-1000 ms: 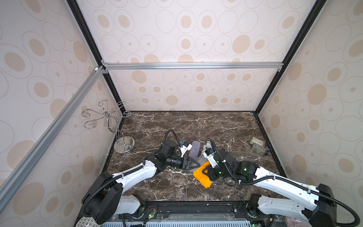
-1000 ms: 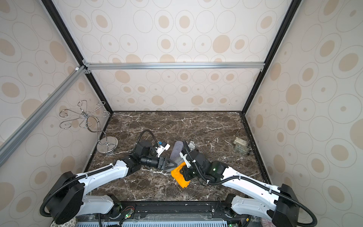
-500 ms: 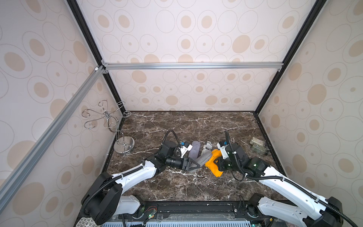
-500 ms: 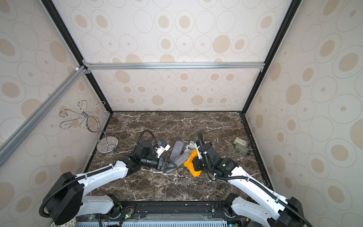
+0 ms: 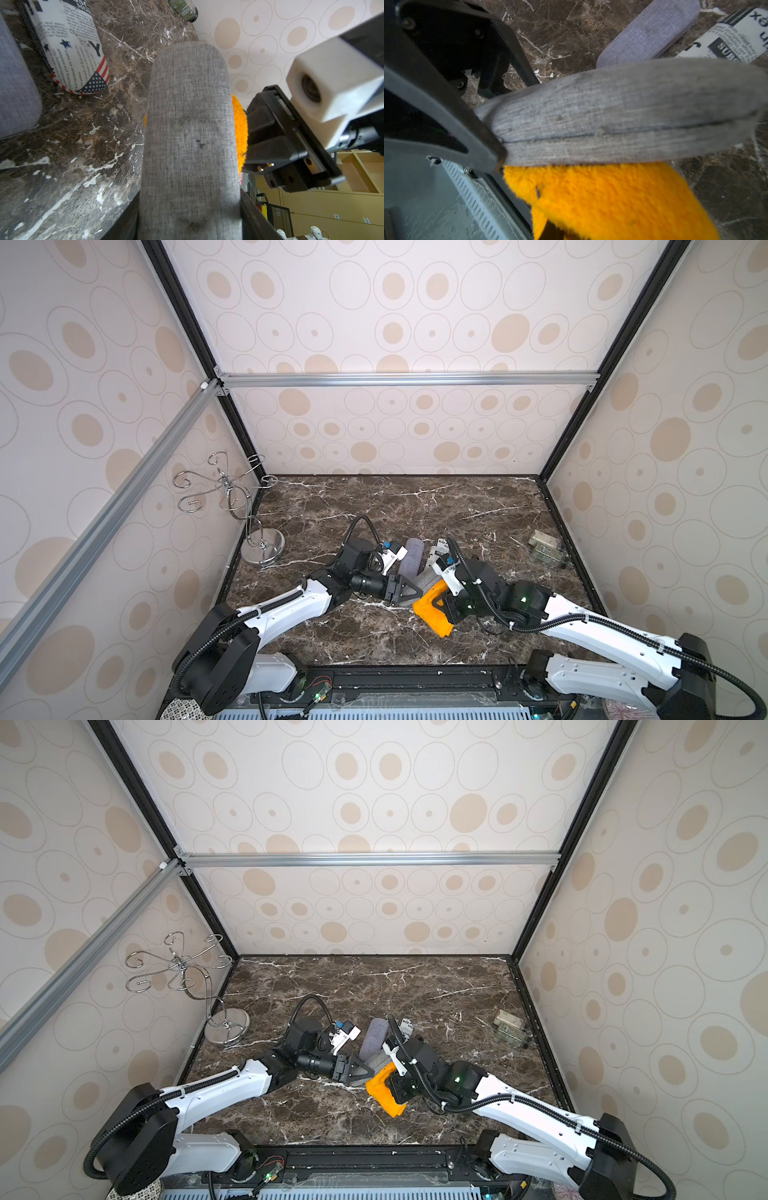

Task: Wipe the eyeglass case
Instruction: Wipe the dirt from the eyeglass case.

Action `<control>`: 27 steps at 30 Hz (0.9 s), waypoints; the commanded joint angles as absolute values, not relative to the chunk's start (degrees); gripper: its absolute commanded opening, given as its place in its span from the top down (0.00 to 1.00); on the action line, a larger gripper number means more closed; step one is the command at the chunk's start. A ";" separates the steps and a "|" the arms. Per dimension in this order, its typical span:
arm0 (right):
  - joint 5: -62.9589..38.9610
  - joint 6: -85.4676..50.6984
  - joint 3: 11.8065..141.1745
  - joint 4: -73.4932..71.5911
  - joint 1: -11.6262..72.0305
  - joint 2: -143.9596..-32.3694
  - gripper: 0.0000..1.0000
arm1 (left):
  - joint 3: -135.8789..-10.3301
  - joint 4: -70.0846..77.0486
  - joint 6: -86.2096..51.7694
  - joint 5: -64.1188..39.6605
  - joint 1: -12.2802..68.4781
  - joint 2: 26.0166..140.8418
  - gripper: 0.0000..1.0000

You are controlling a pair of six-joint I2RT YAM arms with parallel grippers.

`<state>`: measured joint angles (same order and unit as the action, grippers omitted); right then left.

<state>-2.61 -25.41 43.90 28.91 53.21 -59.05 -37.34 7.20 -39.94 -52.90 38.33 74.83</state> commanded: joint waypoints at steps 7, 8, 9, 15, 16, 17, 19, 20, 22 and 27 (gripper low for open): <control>6.15 -28.36 50.09 39.45 38.32 -59.12 1.00 | -34.12 5.72 -34.68 -51.57 40.69 69.45 0.58; 6.17 -28.50 50.49 40.39 37.29 -58.90 1.00 | -34.32 4.51 -33.78 -50.14 41.33 68.78 0.58; 6.15 -28.26 50.93 41.28 36.72 -58.87 1.00 | -34.41 3.67 -32.96 -48.63 42.15 67.90 0.58; -2.98 -26.54 54.85 49.09 36.48 -61.38 1.00 | -38.83 -5.15 -25.79 -32.30 50.00 67.03 0.59; -6.01 -26.05 55.08 49.97 36.50 -61.44 1.00 | -39.69 -5.90 -24.94 -30.15 51.02 67.37 0.59; -8.86 -25.87 55.19 50.91 36.48 -61.52 1.00 | -40.47 -6.17 -24.30 -27.88 51.85 67.71 0.59; -12.06 -25.62 55.20 52.43 36.53 -60.94 1.00 | -41.45 -5.59 -23.38 -24.36 53.69 68.02 0.60; -12.64 -25.28 55.19 53.40 36.56 -60.50 1.00 | -41.94 -5.38 -22.81 -22.84 54.45 68.19 0.59; -12.35 -24.35 55.59 55.66 36.56 -59.61 1.00 | -43.23 -6.52 -21.35 -18.91 55.85 68.97 0.59; -11.77 -23.64 54.49 54.17 36.61 -58.18 1.00 | -45.12 -7.94 -18.32 -15.64 59.44 71.82 0.59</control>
<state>-8.08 -24.99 54.08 52.45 36.29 -59.33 -42.02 -8.34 -22.33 -21.71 58.04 70.89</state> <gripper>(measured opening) 0.131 0.595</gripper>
